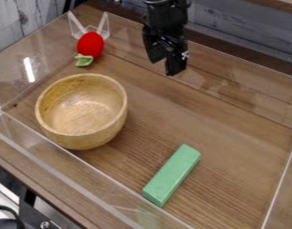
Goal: Move the red object to the right side of the table
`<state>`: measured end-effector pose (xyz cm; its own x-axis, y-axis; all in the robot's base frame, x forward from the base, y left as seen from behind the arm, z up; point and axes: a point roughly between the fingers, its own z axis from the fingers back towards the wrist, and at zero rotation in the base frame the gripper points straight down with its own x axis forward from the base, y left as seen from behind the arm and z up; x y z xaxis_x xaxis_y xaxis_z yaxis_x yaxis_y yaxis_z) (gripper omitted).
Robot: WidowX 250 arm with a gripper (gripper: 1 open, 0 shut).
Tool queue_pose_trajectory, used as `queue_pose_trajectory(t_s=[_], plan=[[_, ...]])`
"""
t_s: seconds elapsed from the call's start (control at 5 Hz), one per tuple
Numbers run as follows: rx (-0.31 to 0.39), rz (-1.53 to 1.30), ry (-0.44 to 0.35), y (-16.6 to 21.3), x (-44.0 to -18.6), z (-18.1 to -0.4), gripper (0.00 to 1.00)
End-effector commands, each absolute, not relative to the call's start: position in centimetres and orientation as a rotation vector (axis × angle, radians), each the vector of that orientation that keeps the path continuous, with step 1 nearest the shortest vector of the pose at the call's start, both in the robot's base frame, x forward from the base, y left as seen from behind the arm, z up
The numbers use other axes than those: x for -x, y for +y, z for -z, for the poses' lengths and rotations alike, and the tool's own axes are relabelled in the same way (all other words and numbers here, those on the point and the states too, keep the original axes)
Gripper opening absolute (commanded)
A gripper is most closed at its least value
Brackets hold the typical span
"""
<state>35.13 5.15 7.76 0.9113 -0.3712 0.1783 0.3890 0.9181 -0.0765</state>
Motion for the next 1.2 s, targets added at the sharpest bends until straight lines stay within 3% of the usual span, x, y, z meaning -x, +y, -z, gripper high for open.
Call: queue_pose_trajectory(t_s=[0.0,0.4,1.0], plan=[[0.066,0.304,-0.224,6.5,-36.3,-9.3,1.00],[0.030,0.166,-0.233,9.5,-36.7,-9.2,1.00],[-0.017,0.133,-0.255,16.4,-35.5,-11.2,1.00]])
